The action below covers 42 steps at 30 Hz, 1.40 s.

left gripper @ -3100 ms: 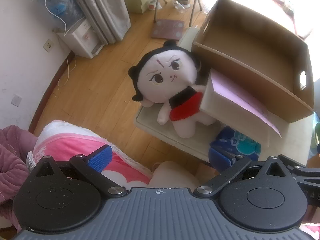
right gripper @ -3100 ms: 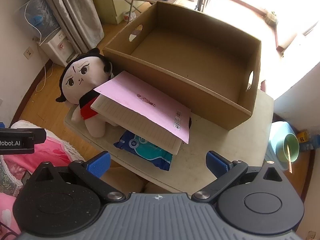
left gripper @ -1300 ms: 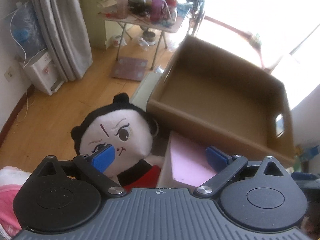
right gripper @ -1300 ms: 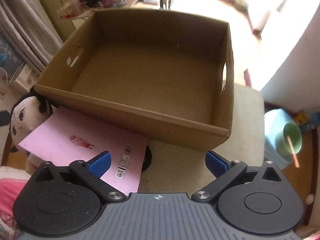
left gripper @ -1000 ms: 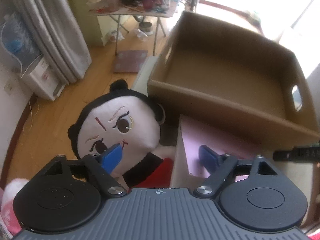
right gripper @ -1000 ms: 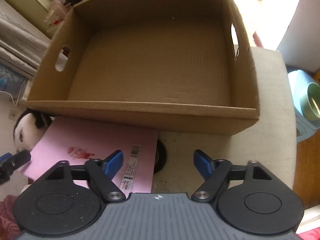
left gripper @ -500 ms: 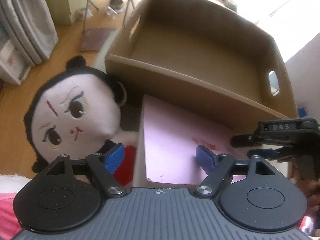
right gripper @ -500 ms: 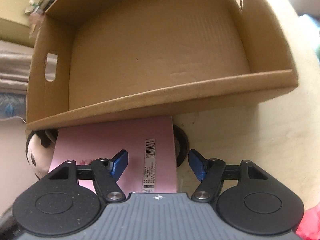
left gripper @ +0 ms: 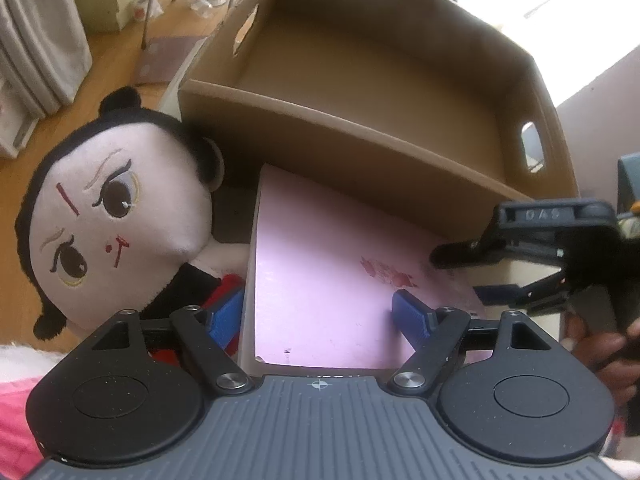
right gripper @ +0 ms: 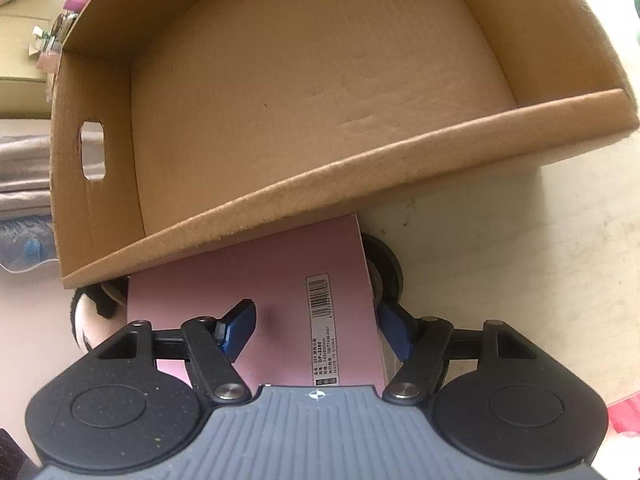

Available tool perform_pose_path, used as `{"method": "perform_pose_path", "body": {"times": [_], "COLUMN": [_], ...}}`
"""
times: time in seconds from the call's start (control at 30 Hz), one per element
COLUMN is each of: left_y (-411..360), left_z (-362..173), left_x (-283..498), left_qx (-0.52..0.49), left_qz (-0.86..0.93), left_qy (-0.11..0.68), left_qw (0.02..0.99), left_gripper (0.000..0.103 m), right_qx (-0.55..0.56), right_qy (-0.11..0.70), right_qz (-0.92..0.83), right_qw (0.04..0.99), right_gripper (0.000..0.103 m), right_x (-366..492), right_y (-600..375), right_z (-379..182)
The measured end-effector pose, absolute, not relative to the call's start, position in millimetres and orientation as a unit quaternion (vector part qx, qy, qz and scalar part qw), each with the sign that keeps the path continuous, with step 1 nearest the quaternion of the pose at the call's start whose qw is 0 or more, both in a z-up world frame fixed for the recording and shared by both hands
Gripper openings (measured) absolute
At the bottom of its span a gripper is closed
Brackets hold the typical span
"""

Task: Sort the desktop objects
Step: 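Close the right gripper on the edge of the pink book, then lift the pink book off the stack with the right gripper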

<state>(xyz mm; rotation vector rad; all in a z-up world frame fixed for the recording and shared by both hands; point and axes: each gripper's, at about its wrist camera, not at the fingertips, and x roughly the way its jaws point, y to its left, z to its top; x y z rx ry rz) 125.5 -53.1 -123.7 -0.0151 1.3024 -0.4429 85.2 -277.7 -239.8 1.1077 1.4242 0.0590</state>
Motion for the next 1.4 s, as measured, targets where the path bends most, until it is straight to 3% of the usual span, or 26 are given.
{"method": "perform_pose_path", "body": {"times": [0.53,0.9,1.03,1.23,1.33,1.4], "left_y": [-64,-55,-53,-39,-36,-34], "left_z": [-105,-112,-121,-109,-107,-108], "left_x": [86,53,47,44,45,45], "left_qx": [0.038,0.016,0.026,0.013,0.02,0.013], "left_qz": [-0.209,-0.177,-0.163,-0.144,-0.118,-0.111], "left_qy": [0.551,0.559,0.561,0.546,0.511,0.497], "left_qw": [0.807,0.81,0.811,0.825,0.851,0.861], "left_gripper": [0.079,0.079,0.078,0.084,0.101,0.103], "right_qx": [0.446,0.337,0.279,0.237,0.243,0.244], "right_qy": [0.603,0.592,0.586,0.572,0.567,0.564], "right_qz": [0.074,0.143,0.153,0.151,0.145,0.144], "right_qw": [0.657,0.718,0.745,0.771,0.773,0.776], "right_gripper": [0.071,0.071,0.067,0.064,0.062,0.062], "right_x": [63,38,36,29,29,29], "right_y": [-279,-280,-262,-249,-251,-252], "right_z": [-218,-185,-186,-188,-187,-186]}}
